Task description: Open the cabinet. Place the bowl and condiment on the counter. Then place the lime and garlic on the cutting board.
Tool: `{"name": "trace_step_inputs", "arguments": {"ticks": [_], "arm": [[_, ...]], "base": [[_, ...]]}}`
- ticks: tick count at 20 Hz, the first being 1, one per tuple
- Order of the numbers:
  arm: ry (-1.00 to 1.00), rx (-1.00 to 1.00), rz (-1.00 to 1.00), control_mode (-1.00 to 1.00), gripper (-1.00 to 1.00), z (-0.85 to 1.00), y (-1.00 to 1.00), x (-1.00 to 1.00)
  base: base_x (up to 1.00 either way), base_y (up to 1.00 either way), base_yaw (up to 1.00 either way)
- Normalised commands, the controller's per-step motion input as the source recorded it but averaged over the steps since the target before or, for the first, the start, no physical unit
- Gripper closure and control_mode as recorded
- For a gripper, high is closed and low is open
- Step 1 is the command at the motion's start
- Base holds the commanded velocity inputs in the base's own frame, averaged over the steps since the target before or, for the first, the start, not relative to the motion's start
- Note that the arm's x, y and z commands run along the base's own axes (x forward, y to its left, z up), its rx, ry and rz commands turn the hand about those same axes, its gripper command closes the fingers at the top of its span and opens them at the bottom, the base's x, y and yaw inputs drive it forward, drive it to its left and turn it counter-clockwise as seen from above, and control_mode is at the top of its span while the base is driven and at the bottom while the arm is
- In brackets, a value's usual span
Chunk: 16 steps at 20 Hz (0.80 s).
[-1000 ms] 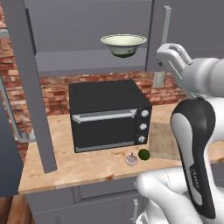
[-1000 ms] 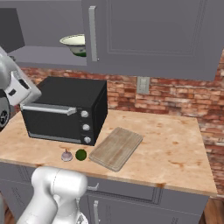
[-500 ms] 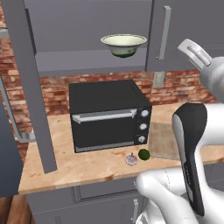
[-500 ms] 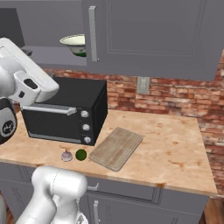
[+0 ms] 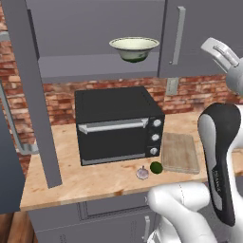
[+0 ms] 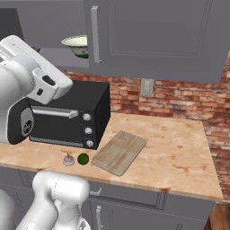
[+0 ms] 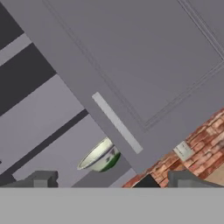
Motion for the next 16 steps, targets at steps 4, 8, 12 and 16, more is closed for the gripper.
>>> {"name": "trace_step_inputs", "arguments": {"ticks": [4, 8, 12, 16], "arm": [[0.1, 0.0, 0.18, -1.0, -1.0, 0.23, -0.06, 0.0], [0.04, 0.0, 0.14, -1.0, -1.0, 0.2, -0.3, 0.0], [0.05, 0.0, 0.08, -1.0, -1.0, 0.03, -0.34, 0.0], [0.07, 0.0, 0.04, -1.0, -1.0, 0.0, -0.11, 0.12]], "base": [[0.0, 0.0, 0.0], [0.0, 0.0, 0.0], [0.0, 0.0, 0.0], [0.0, 0.0, 0.0]]}}
